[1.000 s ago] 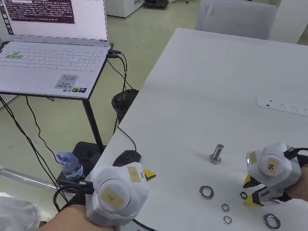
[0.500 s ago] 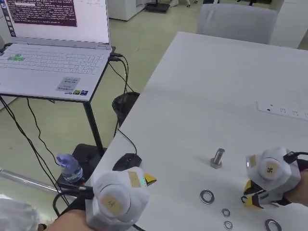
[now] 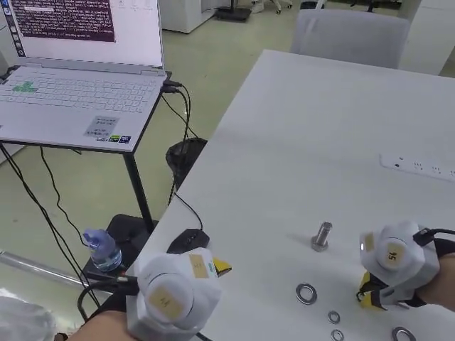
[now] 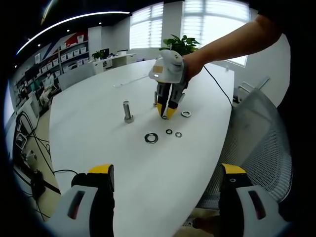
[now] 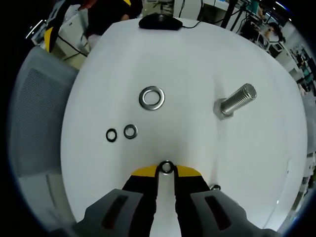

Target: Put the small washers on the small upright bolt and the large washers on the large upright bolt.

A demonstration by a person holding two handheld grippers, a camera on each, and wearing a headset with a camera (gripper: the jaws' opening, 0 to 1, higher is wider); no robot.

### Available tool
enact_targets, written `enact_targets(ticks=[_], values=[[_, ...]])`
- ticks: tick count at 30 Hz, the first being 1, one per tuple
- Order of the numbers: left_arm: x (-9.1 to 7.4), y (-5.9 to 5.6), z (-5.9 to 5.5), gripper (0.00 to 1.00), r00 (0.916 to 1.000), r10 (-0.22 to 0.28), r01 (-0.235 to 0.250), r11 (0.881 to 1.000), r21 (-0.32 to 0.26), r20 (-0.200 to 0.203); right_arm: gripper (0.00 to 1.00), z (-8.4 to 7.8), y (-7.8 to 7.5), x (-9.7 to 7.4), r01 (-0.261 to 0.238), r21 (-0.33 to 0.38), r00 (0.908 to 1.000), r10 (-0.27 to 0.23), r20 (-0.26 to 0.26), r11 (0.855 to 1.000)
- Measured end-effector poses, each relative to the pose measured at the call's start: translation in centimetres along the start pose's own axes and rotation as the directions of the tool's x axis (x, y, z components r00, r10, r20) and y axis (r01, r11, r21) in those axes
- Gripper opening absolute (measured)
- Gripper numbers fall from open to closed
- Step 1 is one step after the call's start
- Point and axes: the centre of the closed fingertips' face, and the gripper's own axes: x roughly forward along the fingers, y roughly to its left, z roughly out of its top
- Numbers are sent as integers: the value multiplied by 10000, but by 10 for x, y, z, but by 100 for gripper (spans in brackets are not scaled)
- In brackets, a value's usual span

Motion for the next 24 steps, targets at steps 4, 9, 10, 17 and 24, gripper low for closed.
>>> enact_targets(ticks=[4, 9, 10, 17, 24], values=[[0, -1, 0, 87, 10000, 14, -14, 10000, -13, -7, 13, 0, -1, 0, 42, 166, 10000, -43, 30, 9999], [0, -1, 3, 87, 9999, 54, -54, 10000, 6, 88, 13, -1, 0, 0, 15, 550, 9998, -26, 204, 9985], [0, 0, 2, 87, 10000, 60, -60, 10000, -1, 75, 13, -2, 0, 0, 21, 572, 9998, -31, 172, 9984], [1, 1, 4, 87, 9999, 102, -102, 9999, -5, 51, 12, -10, -1, -14, 111, 963, 9998, -128, 175, 9953], [4, -1, 6, 87, 10000, 89, -89, 9999, 73, 42, 12, -23, -2, -30, 153, 1395, 9996, -185, 220, 9901]])
